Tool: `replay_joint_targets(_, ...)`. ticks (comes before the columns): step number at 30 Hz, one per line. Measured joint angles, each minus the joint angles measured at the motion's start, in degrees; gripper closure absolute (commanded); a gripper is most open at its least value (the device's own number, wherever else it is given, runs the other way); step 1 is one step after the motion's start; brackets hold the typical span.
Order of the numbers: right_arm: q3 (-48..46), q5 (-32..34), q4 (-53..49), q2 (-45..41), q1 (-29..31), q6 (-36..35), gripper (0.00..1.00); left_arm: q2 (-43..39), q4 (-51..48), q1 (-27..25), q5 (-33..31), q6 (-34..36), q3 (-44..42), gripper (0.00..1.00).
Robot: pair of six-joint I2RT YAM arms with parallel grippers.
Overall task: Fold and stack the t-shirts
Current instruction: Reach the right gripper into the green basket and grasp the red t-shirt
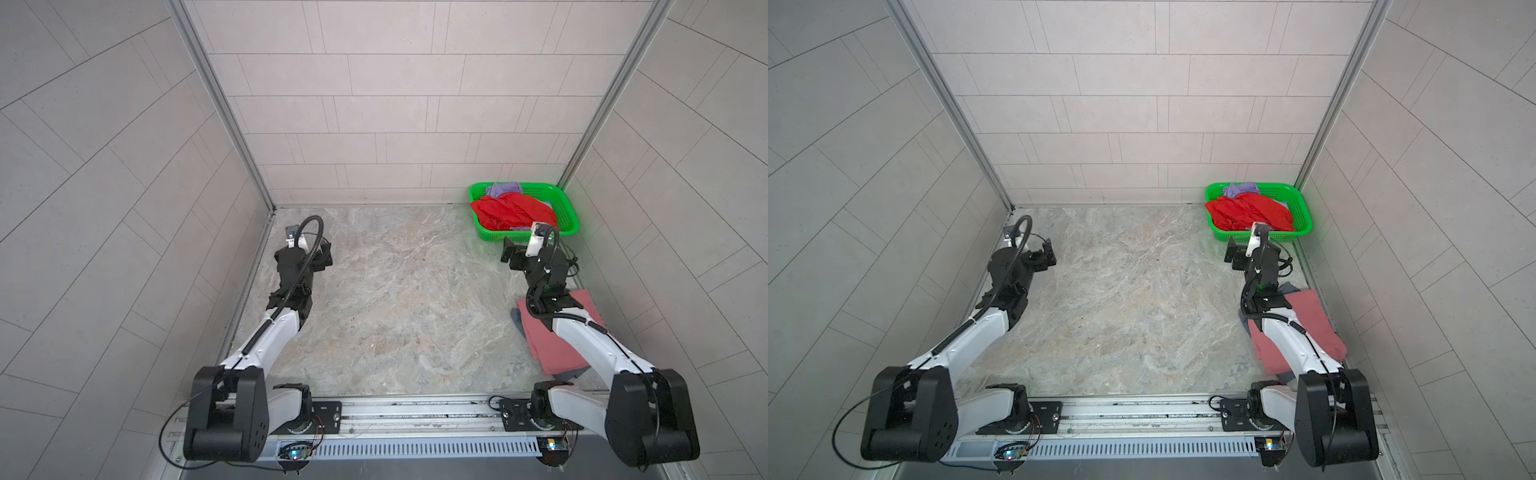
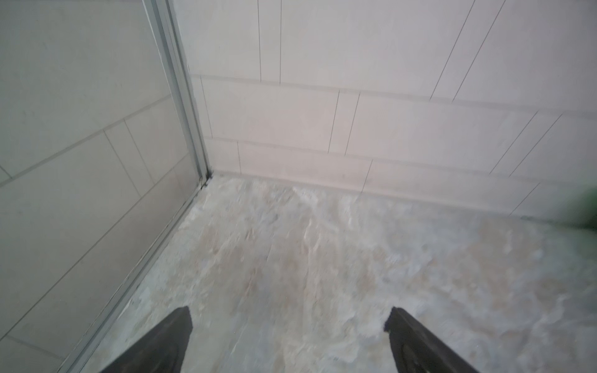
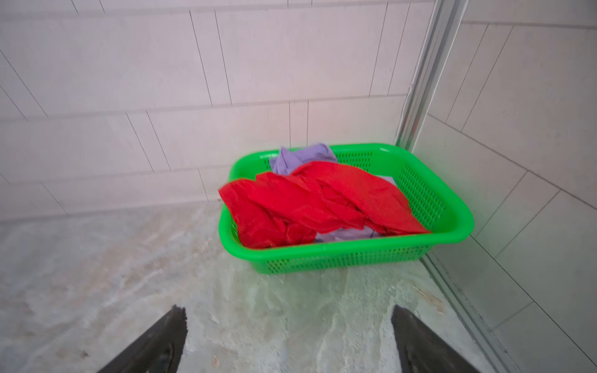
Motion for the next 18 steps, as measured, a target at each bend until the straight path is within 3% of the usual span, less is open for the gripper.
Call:
replay_joint_targets(4,9.3,-5.0,-11.8,-2.3,1.3,9.7,0.01,-1.7,-12.7,-2.8,4.1,-11.6,13.3,0.00)
replay_joint_targets(9,17.3,-14.5,-20.0,-2.4,4.0,22.3,0.01,-1.0,-22.0,-10.3,9.4,-25.0,24.2,0.00)
replay_joint_targets(13,16.4,-22.5,-15.7,-2.2,4.5,32.3,0.01,0.3,-24.1,-15.3,13.6,-32.0,25.5,0.00)
replay_joint_targets(18,12.3,-29.1,-8.7,-0.1,2.1,42.5,0.01,0.8,-19.1,-14.9,16.7,-38.8,19.3,0.00)
